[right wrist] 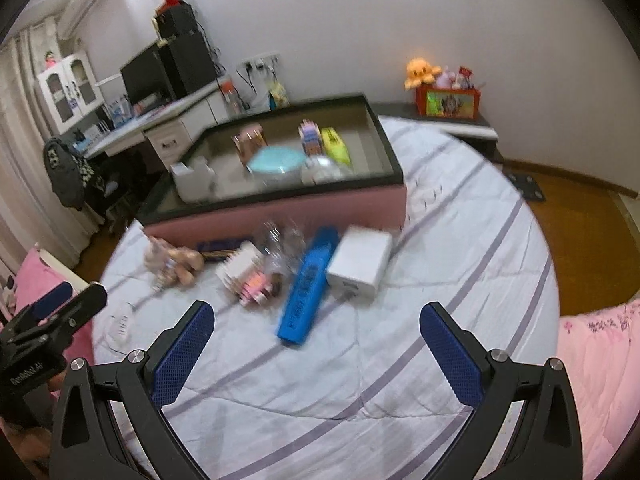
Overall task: Organize rigid objects
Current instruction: 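Grasp the blue marker with the right tool while the left tool approaches the pig doll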
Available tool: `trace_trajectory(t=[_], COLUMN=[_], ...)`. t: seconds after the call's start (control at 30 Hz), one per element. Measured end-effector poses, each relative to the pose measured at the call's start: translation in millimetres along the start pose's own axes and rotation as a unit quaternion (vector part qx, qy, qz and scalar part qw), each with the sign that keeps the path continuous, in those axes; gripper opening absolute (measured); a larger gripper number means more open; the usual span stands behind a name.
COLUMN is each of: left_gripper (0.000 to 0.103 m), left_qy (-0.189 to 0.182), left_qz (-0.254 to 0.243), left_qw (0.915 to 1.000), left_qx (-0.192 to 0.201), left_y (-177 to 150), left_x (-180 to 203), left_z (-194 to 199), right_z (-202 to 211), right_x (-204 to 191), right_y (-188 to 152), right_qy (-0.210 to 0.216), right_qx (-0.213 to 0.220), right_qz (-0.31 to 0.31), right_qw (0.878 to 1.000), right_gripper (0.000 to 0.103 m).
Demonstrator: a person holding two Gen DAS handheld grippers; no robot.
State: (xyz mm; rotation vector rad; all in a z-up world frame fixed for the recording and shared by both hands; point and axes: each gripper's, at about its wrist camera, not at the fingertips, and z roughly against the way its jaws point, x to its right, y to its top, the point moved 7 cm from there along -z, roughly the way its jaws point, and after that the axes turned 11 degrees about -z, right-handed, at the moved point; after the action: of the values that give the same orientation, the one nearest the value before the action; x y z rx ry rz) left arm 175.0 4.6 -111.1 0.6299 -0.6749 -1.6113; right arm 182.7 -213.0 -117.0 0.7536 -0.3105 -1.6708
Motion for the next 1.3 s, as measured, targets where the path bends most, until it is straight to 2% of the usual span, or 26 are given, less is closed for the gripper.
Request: trace_trajectory(t=[0.17,0.2,0.27,0.37,0.5,0.7,0.77,0.83,0.87,0.9,0.93,1.0,1.03,1.1,1.17,1.2,1.23,1.27,1.3], left_gripper=[0.103,0.103,0.103,0.103,0.103,0.103,0.103,0.103,0.102,0.096,0.093,0.081,0.081,0.083,0.093,0.092,0.089,0.078,0.077], left_qy=[-0.007,-0.006,-0.005,-0.004,0.003,0.002,-0.006,-0.011,-0.014,-0.022,-0.034,-0.044,-0.047,-0.044,-0.034,-0.033,-0.044,-0.051,-0.056], left_qz=[-0.004,-0.006,-0.007,-0.005,-0.010,-0.013,-0.018,-0.024,-0.026,-0.026,-0.026,-0.031,-0.031,-0.029,-0.027,-0.026,-0.024,-0.025,-0.025], left_qw=[0.9997,0.9996,0.9995,0.9992,0.9986,0.9973,0.9974,0.9973,0.9970,0.9969,0.9969,0.9967,0.9966,0.9967,0.9968,0.9968,0.9966,0.9964,0.9962], left_qx=[-0.022,-0.026,-0.031,-0.039,-0.052,-0.072,-0.069,-0.069,-0.071,-0.071,-0.066,-0.062,-0.061,-0.062,-0.067,-0.068,-0.065,-0.063,-0.062], left_y=[-4,-4,-3,-2,0,4,7,7,7,7,7,7,7,8,9,10,10,11,11], left_x=[4,5,4,3,0,0,3,6,6,7,9,12,14,13,11,10,11,12,13], left_z=[-27,-33,-41,-56,-75,-98,-100,-102,-103,-103,-101,-98,-97,-98,-100,-102,-102,-103,-102], right_z=[-26,-30,-37,-46,-51,-58,-59,-55,-52,-50,-48,-49,-50,-55,-60,-62,-63,-63,-63], right_x=[5,4,4,4,-1,-9,-12,-11,-11,-10,-9,-10,-10,-13,-18,-20,-21,-21,-21], right_y=[-8,-9,-11,-10,-6,-11,-13,-11,-12,-12,-12,-11,-10,-6,-5,-4,-3,-3,-3], right_qy=[-0.001,-0.001,-0.004,-0.008,-0.017,-0.060,-0.066,-0.058,-0.044,-0.037,-0.029,-0.018,-0.014,-0.014,-0.015,-0.018,-0.019,-0.018,-0.014], right_qx=[-0.027,-0.031,-0.037,-0.035,-0.029,-0.013,-0.009,-0.007,-0.013,-0.016,-0.018,-0.019,-0.018,-0.020,-0.020,-0.017,-0.017,-0.018,-0.021], right_qz=[-0.007,-0.006,-0.005,-0.004,0.004,0.036,0.043,0.038,0.033,0.030,0.025,0.016,0.011,0.011,0.021,0.030,0.034,0.037,0.037], right_qw=[1.000,0.999,0.999,0.999,0.999,0.997,0.997,0.998,0.998,0.999,0.999,1.000,1.000,1.000,0.999,0.999,0.999,0.999,0.999], right_gripper=[0.101,0.096,0.094,0.084,0.077,0.077,0.076,0.062,0.045,0.032,0.028,0.028,0.028,0.028,0.028,0.028,0.028,0.028,0.026])
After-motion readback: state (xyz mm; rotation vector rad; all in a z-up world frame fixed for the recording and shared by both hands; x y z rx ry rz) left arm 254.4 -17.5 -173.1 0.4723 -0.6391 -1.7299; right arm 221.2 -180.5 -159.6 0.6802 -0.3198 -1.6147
